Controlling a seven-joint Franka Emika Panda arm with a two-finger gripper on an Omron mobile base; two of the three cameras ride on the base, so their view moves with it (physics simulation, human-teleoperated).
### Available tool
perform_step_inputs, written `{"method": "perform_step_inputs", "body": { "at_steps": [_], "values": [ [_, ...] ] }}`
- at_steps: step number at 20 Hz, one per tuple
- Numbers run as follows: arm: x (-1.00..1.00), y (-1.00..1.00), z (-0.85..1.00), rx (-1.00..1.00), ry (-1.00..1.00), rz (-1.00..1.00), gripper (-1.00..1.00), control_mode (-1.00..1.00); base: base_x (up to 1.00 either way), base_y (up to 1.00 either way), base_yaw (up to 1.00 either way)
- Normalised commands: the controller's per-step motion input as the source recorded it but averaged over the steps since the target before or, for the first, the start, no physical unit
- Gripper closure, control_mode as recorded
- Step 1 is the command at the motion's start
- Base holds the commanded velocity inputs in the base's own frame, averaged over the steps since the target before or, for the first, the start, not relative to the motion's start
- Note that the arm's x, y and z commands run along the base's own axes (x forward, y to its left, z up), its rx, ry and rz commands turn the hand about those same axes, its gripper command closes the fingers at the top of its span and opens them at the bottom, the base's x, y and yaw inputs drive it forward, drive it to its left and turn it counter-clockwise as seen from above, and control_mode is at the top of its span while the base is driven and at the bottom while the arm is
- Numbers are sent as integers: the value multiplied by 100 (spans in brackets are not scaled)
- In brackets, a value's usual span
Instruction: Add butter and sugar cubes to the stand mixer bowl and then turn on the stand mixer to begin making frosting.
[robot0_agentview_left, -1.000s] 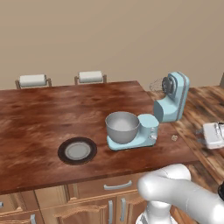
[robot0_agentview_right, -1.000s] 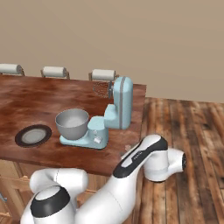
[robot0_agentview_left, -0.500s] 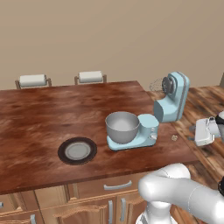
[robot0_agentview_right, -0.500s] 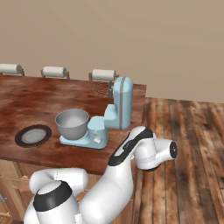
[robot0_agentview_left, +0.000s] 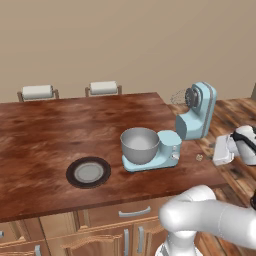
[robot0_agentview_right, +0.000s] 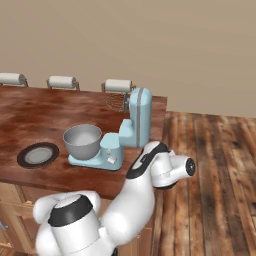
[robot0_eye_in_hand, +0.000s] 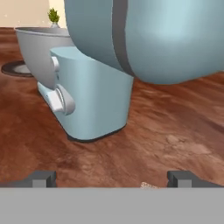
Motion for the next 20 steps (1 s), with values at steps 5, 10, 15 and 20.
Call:
{"method": "perform_step_inputs", "body": {
  "at_steps": [5,10,15,20],
  "values": [
    [31,0,-21,0,0,0,-100,-100,0,0,0],
    [19,-5,-23,0,0,-1,-100,-100,0,0,0],
    [14,-8,-28,0,0,-1,-100,-100,0,0,0],
    [7,-3,-17,0,0,0,-100,-100,0,0,0]
  ]
}}
